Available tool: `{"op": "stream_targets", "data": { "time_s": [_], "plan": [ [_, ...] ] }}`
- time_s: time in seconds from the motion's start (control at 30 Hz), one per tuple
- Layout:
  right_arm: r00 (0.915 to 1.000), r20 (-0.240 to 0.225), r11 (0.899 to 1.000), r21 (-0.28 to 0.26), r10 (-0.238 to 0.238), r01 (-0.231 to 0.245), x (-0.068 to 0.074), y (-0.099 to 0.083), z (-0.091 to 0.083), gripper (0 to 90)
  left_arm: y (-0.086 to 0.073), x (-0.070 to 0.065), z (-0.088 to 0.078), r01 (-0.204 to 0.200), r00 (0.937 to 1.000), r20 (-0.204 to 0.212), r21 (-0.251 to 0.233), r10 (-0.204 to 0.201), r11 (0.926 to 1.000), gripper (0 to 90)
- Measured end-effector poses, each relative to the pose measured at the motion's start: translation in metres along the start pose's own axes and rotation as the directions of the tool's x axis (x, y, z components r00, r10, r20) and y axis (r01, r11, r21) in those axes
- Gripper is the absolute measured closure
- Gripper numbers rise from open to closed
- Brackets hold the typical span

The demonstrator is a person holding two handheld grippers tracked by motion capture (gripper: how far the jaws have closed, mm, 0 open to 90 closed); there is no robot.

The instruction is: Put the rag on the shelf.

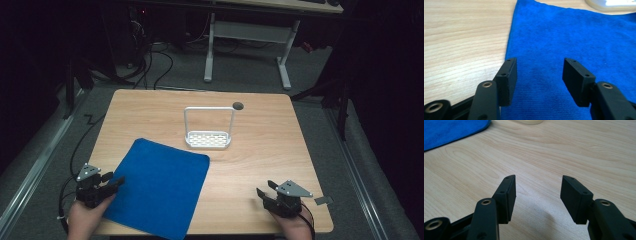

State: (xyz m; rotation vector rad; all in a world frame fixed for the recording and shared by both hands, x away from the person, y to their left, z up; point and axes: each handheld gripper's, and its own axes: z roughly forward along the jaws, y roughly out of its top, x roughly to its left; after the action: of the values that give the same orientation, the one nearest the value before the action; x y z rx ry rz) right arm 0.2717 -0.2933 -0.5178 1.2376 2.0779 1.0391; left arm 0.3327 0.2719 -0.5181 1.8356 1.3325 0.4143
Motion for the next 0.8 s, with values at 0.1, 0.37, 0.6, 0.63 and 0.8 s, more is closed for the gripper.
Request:
{"op": "stream_targets", "data": {
  "time_s": [0.1, 0.37, 0.6, 0.63, 0.8],
  "plan": [
    [1.0, -0.002, 1.0, 0.002, 0.005, -0.005, -0.001, -0.001, 0.0, 47.6, -0.001, -0.002, 0.003, -0.006, 1.0, 0.003, 0.007, 0.006, 1.0, 46.2],
    [0.9995, -0.029, 1.0, 0.017, 0.012, -0.011, -0.004, 0.0, 0.0, 49.1, 0.0, -0.009, 0.004, -0.047, 0.9989, -0.004, 0.006, 0.047, 0.9989, 43.5],
    [0.9968, -0.061, 0.999, 0.0, 0.051, -0.051, -0.011, -0.002, 0.003, 48.7, 0.001, -0.024, 0.007, -0.116, 0.9926, 0.041, 0.04, 0.114, 0.9925, 45.9],
    [0.9967, -0.063, 0.999, -0.006, 0.052, -0.053, -0.01, -0.002, 0.003, 48.4, 0.001, -0.027, 0.008, -0.131, 0.9906, 0.048, 0.043, 0.128, 0.9905, 47.1],
    [0.9981, -0.046, 0.998, -0.034, 0.042, -0.043, -0.007, -0.002, 0.0, 49.9, 0.0, -0.043, 0.012, -0.192, 0.9778, 0.101, 0.084, 0.184, 0.9777, 55.4]
  ]
}}
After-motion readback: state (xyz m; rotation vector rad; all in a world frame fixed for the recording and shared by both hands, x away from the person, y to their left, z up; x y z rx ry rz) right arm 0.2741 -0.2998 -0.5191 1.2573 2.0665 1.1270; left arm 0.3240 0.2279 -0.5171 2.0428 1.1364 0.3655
